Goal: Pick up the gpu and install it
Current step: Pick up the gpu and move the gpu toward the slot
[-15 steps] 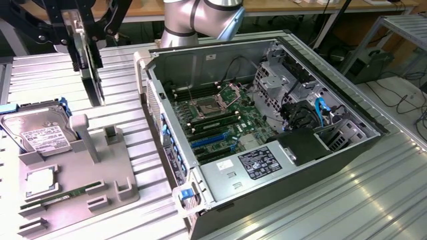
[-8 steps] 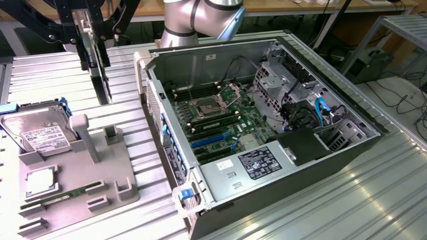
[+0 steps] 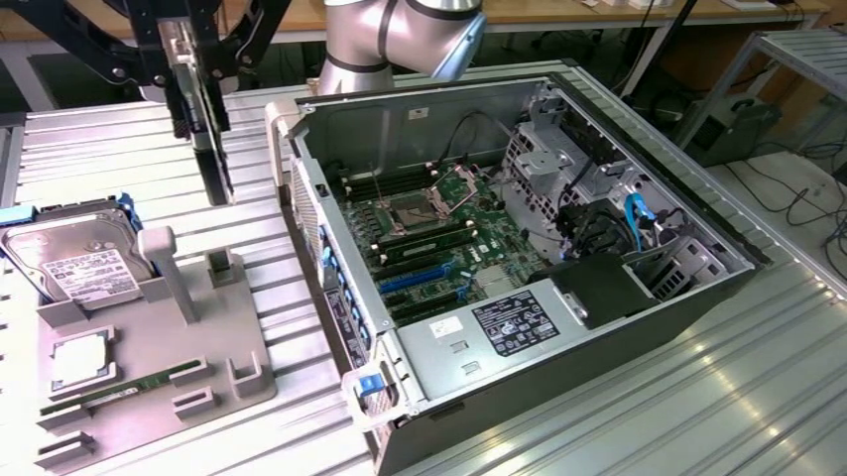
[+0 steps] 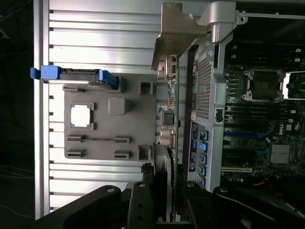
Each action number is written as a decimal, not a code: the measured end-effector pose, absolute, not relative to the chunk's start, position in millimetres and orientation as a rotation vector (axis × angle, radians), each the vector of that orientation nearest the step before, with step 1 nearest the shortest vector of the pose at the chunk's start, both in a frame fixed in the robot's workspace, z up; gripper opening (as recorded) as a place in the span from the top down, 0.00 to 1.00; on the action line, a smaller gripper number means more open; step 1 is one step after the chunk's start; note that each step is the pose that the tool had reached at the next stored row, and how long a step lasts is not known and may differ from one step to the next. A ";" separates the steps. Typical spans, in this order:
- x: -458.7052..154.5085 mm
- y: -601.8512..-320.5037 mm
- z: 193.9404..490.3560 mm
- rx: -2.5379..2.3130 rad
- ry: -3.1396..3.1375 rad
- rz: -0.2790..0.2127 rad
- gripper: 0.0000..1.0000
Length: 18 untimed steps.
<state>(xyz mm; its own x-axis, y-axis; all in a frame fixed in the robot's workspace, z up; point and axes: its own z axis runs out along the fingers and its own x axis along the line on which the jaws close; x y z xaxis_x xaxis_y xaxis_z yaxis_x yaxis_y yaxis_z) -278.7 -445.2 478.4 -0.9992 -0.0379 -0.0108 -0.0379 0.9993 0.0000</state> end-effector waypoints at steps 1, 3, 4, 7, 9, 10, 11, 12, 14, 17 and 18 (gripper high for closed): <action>-276.8 -445.2 478.4 -0.059 3.130 0.000 0.73; -275.0 -445.2 478.4 -0.059 3.130 0.000 0.73; -274.1 -445.2 478.5 -0.059 3.130 0.000 0.73; -270.7 -445.2 478.5 -0.059 3.130 0.000 0.73; -268.7 -445.2 478.4 -0.059 3.130 0.000 0.73; -267.8 -445.2 478.4 -0.059 3.130 0.000 0.73; -266.8 -445.2 478.4 -0.059 3.130 0.000 0.73; -265.9 -445.2 478.4 -0.059 3.130 0.000 0.73; -263.4 -445.2 478.5 -0.059 3.130 0.000 0.73; -260.2 -445.2 478.4 -0.059 3.130 0.000 0.73; -259.0 -445.2 478.5 -0.059 3.130 0.000 0.73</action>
